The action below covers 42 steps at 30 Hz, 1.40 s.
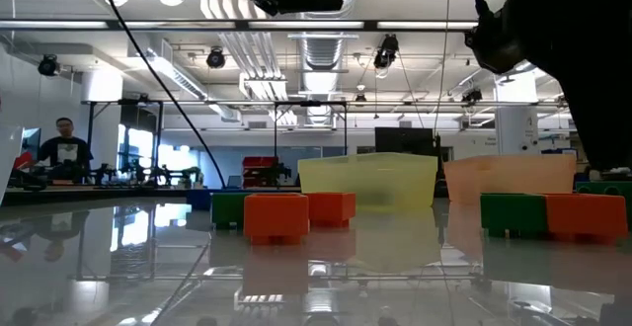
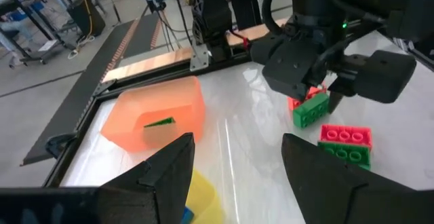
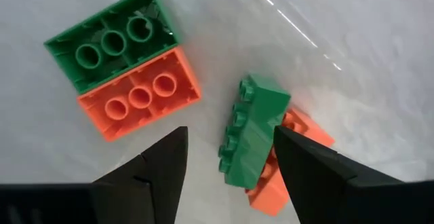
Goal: Sort & place blocks by color
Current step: Put the green game piece into the orange bin
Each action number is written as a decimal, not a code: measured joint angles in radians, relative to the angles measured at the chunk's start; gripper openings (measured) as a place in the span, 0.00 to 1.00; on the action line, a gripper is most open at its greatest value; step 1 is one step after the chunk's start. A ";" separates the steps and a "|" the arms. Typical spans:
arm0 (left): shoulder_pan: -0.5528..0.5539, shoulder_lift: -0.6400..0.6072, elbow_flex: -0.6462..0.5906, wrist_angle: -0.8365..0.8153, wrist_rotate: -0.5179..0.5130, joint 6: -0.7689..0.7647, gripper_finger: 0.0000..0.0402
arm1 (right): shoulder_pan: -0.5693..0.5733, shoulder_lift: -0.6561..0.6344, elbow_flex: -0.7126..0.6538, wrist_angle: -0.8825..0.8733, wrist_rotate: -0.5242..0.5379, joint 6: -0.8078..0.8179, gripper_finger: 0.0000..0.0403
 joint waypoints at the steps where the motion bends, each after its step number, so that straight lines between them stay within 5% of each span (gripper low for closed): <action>1: 0.000 0.000 0.000 -0.001 0.000 0.000 0.52 | 0.000 0.003 -0.001 0.001 0.000 0.000 0.52; 42: -0.001 -0.001 0.000 -0.018 -0.001 -0.002 0.52 | -0.024 0.060 -0.069 0.120 0.081 -0.054 0.51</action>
